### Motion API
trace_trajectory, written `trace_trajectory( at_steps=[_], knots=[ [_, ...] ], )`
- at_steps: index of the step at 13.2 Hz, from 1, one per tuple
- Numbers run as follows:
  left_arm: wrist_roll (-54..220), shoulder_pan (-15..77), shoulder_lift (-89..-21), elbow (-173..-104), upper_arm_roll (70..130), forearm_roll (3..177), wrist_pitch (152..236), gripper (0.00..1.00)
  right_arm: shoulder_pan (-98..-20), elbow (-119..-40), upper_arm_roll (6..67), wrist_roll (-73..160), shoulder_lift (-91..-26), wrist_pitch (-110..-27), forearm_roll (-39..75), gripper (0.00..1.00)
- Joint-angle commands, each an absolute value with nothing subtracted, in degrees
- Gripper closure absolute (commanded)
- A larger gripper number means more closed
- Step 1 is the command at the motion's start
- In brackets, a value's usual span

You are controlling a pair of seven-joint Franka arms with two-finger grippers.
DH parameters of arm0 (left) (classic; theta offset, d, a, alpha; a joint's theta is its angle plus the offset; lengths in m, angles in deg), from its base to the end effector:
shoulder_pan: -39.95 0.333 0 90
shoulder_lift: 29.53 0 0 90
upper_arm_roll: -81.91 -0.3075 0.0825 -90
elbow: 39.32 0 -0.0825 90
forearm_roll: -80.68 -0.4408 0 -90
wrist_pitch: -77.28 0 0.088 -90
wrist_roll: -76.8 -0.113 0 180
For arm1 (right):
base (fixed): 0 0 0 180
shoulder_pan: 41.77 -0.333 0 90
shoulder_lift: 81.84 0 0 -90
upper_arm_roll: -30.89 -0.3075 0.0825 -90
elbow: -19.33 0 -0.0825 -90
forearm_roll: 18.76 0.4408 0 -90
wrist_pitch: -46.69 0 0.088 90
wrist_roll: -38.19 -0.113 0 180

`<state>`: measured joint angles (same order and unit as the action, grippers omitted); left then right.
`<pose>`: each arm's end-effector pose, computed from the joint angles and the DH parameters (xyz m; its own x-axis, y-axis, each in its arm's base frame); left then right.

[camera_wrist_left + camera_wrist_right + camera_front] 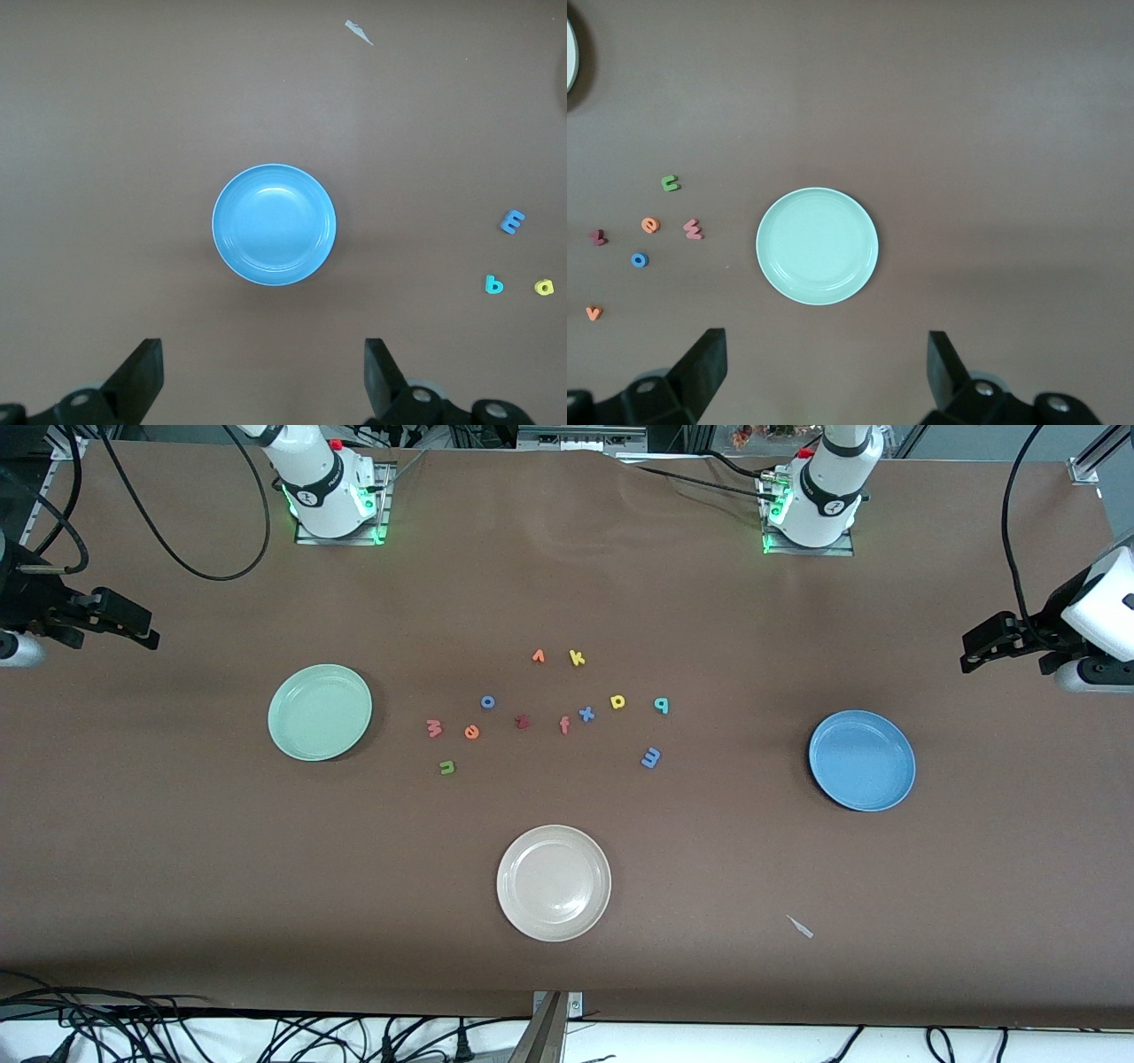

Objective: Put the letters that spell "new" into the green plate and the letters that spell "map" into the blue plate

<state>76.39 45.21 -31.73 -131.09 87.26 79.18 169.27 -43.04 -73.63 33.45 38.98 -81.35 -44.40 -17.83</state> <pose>0.6237 0.0028 0.5730 0.9994 -0.0097 -0.0346 -0.0105 -0.9997 -0.0223 0.6133 -0.0119 0.5791 0.9991 -0.0090 -0.0409 -0.0097 -0.9998 -0.0164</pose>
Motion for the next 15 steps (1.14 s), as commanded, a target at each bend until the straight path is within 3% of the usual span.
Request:
trace_trajectory(
  at_steps=[1,15],
  knots=[
    [74.95,45.66,-31.2,-131.69,87.36,80.68,169.92,0.0,-43.0,-74.01,33.35,38.99,-82.28,-43.83,-18.15,0.0],
    [74.95,45.66,-31.29,-132.39,87.36,80.68,170.62,0.0,-43.0,-74.1,33.35,38.99,-82.28,-43.83,-18.15,0.0]
  ],
)
